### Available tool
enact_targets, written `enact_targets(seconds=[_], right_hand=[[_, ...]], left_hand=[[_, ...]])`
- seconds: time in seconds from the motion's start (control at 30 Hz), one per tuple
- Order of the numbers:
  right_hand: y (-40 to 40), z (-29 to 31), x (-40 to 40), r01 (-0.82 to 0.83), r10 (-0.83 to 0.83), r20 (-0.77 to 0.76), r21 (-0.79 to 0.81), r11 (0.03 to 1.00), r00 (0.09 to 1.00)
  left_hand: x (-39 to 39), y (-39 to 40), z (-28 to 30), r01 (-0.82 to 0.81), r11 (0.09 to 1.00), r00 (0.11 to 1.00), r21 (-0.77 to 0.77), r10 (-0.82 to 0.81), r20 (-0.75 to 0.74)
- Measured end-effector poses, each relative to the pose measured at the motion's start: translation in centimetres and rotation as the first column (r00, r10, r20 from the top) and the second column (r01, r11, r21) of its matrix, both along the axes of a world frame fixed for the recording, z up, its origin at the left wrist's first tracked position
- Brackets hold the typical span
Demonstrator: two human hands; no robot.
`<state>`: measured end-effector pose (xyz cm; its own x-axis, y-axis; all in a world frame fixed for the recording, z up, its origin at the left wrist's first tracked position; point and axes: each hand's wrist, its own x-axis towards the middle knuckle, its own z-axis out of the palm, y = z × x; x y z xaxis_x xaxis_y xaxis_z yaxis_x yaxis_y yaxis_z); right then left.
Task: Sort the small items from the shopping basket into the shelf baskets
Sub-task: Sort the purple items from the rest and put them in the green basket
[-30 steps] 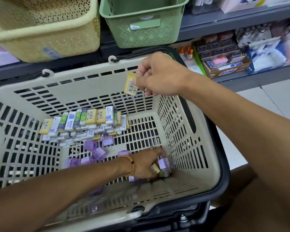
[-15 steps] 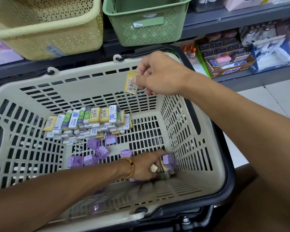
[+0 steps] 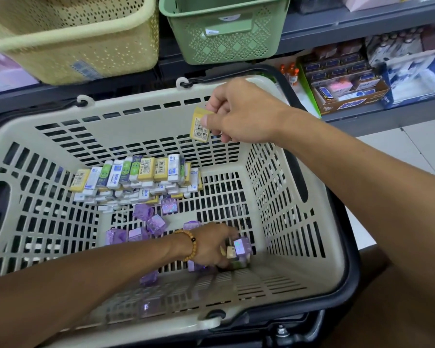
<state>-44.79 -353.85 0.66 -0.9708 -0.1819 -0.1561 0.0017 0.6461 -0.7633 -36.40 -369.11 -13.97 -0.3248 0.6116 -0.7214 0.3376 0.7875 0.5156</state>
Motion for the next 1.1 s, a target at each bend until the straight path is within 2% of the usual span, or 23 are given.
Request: enact_targets(seconds=[0.23,0.37,0.53,0.63,0.7,0.77,0.97,1.0,1.1], right_hand=[[-0.4,-0.1,0.1,-0.008,0.008,0.013,-0.006,1.0,1.0],[-0.9,-0.2,0.0,-0.005,0.006,0.016,-0.013,1.0,1.0],[-1.3,-0.8,-0.2,-0.026,0.026,0.031,0.007,1.0,0.999],[-1.3,-1.2,-0.2,-0.026,0.025,0.05,0.014,1.0,0.998],[-1.5,-1.5,-0.4,-0.034,0.032,0.07,0.019,0.999,0.997],[-2.1,-2.0,-0.7,-0.045,0.043,0.103,0.021,0.999,0.994],[-4.4,-4.6,-2.1,-0.003,0.011,0.271,-0.03,1.0,0.962],[-4.8,-5.1,-2.3,-0.004,0.009,0.3,-0.019,1.0,0.954],[-6.4,-6.6,-3.0,-0.001,-0.01,0.373,0.03,1.0,0.928]], left_hand=[[0.2,-0.5,0.2,0.013,0.999,0.999,-0.035,-0.012,0.038],[0.6,-0.5,0.6,-0.013,1.0,0.997,-0.006,0.013,0.072],[0.5,-0.2,1.7,-0.073,0.997,0.976,0.016,0.068,0.207],[-0.5,-1.6,3.1,-0.235,0.972,0.912,0.008,0.218,0.347],[-1.5,-3.3,4.2,-0.361,0.932,0.854,0.028,0.318,0.411],[-2.3,-5.3,5.6,-0.468,0.882,0.819,0.052,0.41,0.401],[-2.8,-11.2,9.6,-0.701,0.707,0.708,0.097,0.67,0.224],[-2.8,-12.1,10.0,-0.731,0.673,0.679,0.112,0.7,0.221],[-2.6,-13.8,10.8,-0.854,0.499,0.52,0.146,0.812,0.265]])
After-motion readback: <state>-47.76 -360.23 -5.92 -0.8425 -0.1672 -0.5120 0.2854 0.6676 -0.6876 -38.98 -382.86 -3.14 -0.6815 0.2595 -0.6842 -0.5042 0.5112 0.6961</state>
